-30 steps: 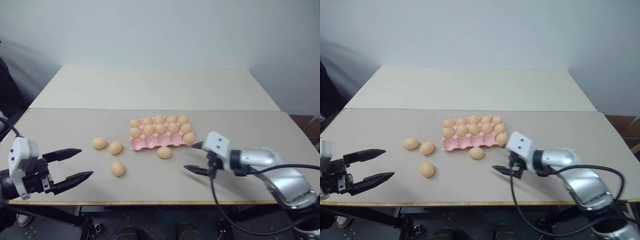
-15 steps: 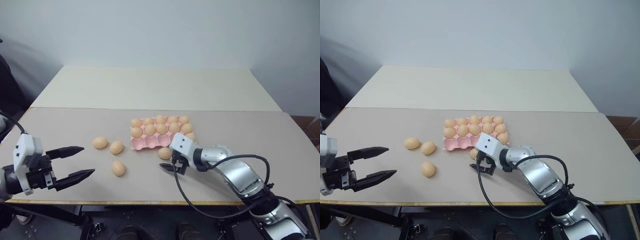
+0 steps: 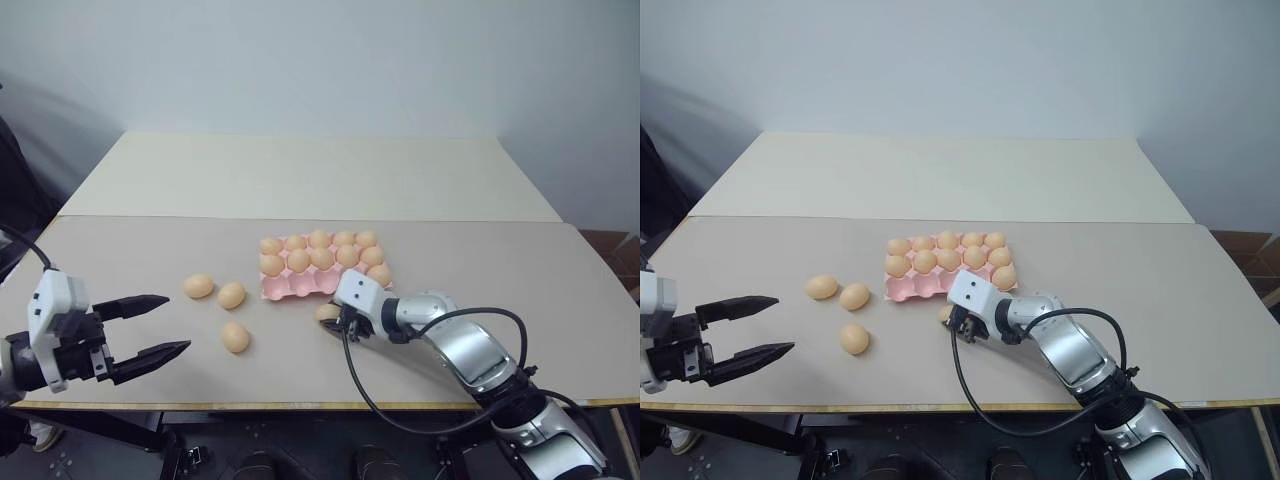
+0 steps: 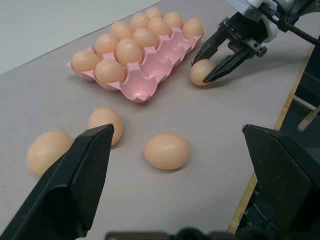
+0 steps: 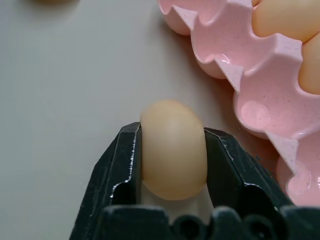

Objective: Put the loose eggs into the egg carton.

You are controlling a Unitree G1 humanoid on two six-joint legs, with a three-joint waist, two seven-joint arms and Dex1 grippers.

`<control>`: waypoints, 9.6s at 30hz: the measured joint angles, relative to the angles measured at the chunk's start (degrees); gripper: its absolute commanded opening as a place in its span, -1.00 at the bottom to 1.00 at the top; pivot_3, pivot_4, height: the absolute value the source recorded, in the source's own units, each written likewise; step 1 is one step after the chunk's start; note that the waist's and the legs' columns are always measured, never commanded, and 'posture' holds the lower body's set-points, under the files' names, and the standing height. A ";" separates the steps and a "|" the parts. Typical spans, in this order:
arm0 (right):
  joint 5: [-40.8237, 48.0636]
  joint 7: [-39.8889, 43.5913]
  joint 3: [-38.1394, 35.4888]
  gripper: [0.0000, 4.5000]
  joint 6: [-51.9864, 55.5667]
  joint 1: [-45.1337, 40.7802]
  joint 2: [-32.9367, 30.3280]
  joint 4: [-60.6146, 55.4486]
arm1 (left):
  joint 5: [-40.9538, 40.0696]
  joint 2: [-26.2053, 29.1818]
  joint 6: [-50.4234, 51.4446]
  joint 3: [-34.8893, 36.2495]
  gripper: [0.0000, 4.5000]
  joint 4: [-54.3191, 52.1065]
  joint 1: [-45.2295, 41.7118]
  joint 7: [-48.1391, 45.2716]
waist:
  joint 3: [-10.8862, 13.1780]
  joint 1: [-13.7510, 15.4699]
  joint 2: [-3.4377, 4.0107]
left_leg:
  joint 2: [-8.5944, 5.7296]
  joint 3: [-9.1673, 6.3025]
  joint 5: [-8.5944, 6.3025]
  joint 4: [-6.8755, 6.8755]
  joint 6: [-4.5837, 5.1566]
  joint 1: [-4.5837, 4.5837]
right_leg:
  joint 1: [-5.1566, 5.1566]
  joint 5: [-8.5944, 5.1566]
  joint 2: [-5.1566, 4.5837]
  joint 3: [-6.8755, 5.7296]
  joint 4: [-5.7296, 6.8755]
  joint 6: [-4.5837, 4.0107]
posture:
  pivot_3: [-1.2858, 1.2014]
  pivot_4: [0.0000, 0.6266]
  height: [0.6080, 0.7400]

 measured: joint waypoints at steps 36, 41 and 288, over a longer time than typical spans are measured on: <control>8.13 7.41 -20.27 0.98 -7.62 2.44 -10.30 -1.60 | -0.12 0.11 0.16 -0.04 1.00 0.23 -1.36 -0.38 | 0.03 -0.88 0.02 | 0.00 0.00 0.00 -0.25 0.00 -0.04 | 0.00 0.00 -0.02 -0.02 -0.24 0.01 | 0.03 -0.52 1.00; 19.30 21.50 -32.32 0.98 -11.37 8.49 -19.91 -2.11 | -0.02 0.86 0.16 0.15 1.00 2.29 -1.12 -1.74 | 0.05 -1.17 0.01 | 0.00 0.00 0.00 -0.30 0.01 0.06 | 0.06 0.00 -0.01 0.00 -0.22 0.00 | 0.03 -0.52 1.00; 27.87 21.14 -36.68 1.00 -15.97 16.85 -24.74 -7.59 | 8.12 -1.59 -4.97 -6.61 0.99 11.44 -8.77 -0.47 | 0.11 0.38 0.03 | -0.03 -0.01 -0.03 0.22 0.12 -0.05 | 0.12 0.10 -0.02 0.03 -0.04 0.15 | 0.03 -0.52 1.00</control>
